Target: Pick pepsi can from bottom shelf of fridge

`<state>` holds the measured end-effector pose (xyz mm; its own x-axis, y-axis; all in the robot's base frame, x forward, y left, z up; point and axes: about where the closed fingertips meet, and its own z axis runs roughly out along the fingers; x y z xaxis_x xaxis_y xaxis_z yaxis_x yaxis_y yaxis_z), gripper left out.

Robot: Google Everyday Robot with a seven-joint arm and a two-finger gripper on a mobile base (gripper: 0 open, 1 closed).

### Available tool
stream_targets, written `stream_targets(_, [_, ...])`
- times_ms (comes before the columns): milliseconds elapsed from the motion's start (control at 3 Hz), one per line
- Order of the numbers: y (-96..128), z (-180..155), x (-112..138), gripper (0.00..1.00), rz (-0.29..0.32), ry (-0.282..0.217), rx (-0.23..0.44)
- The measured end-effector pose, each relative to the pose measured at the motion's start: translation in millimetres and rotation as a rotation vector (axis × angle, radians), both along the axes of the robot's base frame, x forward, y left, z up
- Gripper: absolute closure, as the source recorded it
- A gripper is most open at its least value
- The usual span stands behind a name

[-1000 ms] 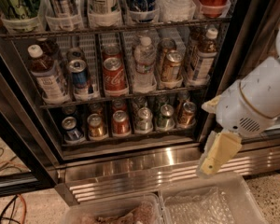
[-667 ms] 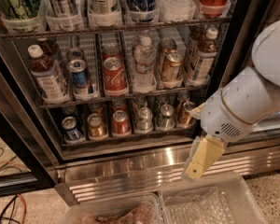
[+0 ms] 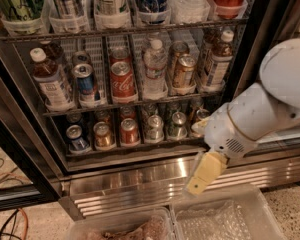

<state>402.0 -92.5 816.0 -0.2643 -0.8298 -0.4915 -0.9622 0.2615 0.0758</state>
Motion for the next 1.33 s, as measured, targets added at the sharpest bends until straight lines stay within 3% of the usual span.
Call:
stream_targets(333, [39,-33,5,0.0,0.021,0.037,0.117])
stream_targets(667, [72,-52,3,0.0,0.014,0.029,0.183])
stream_targets(1000, [114,-62,6,0.0,-0.025,-0.039,0.212])
stream_targets(1333, [114,-62,6,0.0,-0.025,-0.039,0.212])
